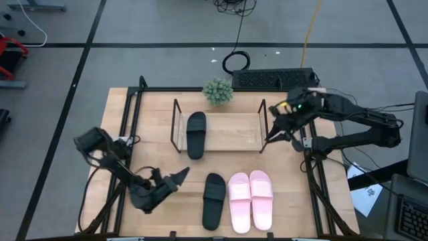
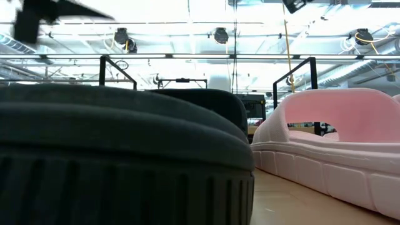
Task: Pick and place slides into the shelf
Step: Put the left black slides on the shelf
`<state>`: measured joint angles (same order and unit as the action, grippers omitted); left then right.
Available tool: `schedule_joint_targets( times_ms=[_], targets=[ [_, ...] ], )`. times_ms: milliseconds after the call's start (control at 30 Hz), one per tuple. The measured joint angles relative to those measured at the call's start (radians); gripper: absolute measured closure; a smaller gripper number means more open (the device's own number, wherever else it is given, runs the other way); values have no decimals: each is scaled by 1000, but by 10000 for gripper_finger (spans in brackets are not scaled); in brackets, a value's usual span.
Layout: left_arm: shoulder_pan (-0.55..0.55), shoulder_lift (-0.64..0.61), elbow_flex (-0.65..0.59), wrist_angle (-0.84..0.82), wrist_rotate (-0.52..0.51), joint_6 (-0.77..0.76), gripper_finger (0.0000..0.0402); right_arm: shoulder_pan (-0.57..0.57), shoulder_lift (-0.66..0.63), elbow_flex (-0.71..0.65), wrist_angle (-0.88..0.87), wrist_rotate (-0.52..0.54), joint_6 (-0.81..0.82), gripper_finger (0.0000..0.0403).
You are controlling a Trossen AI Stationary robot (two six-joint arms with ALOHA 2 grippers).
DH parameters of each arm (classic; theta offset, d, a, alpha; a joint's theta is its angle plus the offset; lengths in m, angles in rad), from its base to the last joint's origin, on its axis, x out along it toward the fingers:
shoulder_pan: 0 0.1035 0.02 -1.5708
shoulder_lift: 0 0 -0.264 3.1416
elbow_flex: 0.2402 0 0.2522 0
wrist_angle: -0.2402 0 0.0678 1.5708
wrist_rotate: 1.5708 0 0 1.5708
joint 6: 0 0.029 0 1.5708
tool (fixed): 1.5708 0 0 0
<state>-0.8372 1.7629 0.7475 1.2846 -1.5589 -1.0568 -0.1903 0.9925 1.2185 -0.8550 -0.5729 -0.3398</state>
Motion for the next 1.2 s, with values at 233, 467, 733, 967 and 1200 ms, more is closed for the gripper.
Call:
schedule_joint_targets(
  times_ms=[233, 467, 733, 967, 1200],
  targets=[
    [-27, -224, 0, 1, -3, 575, 135, 161, 114, -27, 119, 200, -107, 360],
    [-117, -360, 0, -2, -14, 1011, 135, 260, 337, -13, 314, 420, -192, 360],
    [-176, -385, 0, -2, -14, 1173, 135, 287, 534, 110, 391, 418, -258, 360],
    [-179, -384, 0, -3, -14, 1220, 135, 237, 672, 223, 488, 436, -294, 360],
    [-179, -384, 0, -9, -13, 1278, 135, 159, 778, 245, 595, 448, -339, 360]
  ],
)
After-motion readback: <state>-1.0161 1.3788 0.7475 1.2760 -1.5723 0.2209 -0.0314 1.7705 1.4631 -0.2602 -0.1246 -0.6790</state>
